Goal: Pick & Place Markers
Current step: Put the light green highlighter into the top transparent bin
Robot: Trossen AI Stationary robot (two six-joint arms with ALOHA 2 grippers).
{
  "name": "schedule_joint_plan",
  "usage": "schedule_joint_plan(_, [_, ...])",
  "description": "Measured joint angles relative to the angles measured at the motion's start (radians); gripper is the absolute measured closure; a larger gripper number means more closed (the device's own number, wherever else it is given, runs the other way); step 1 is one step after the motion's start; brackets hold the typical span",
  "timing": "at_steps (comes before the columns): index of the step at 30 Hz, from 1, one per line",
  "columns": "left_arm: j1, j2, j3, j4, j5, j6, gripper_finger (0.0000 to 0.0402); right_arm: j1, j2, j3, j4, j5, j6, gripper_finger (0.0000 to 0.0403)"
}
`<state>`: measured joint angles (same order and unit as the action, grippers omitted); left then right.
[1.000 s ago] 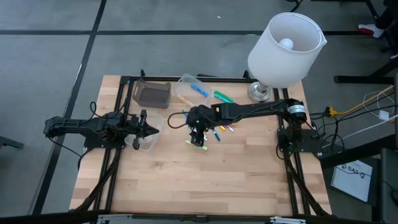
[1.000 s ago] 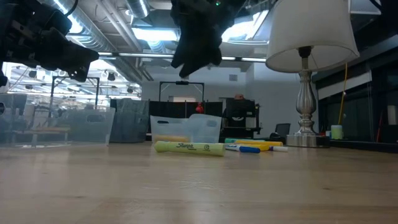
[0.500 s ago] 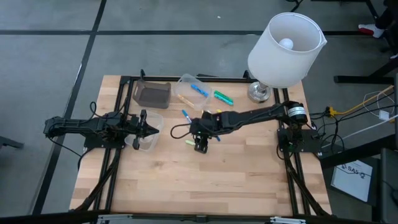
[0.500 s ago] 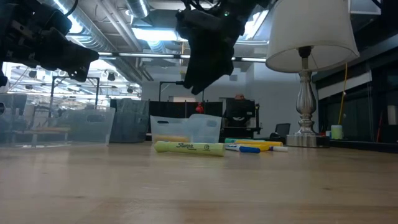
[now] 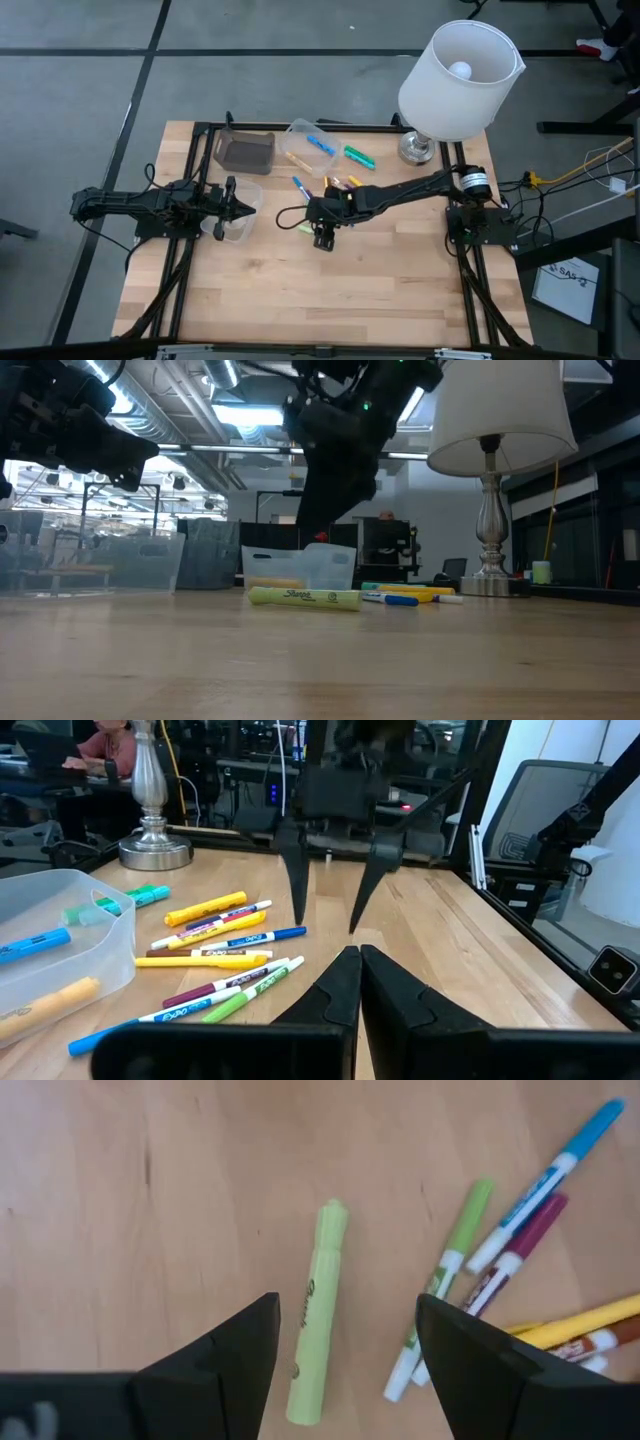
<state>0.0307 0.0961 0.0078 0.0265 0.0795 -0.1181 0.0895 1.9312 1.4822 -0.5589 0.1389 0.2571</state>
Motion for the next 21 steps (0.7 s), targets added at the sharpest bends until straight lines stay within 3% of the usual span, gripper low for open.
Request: schedule_joint_plan(21, [0.0, 0.0, 0.0, 0.0, 0.0, 0.0, 0.0395, 0.021, 0.176, 0.0, 0.072, -0.03, 0.084, 0.0169])
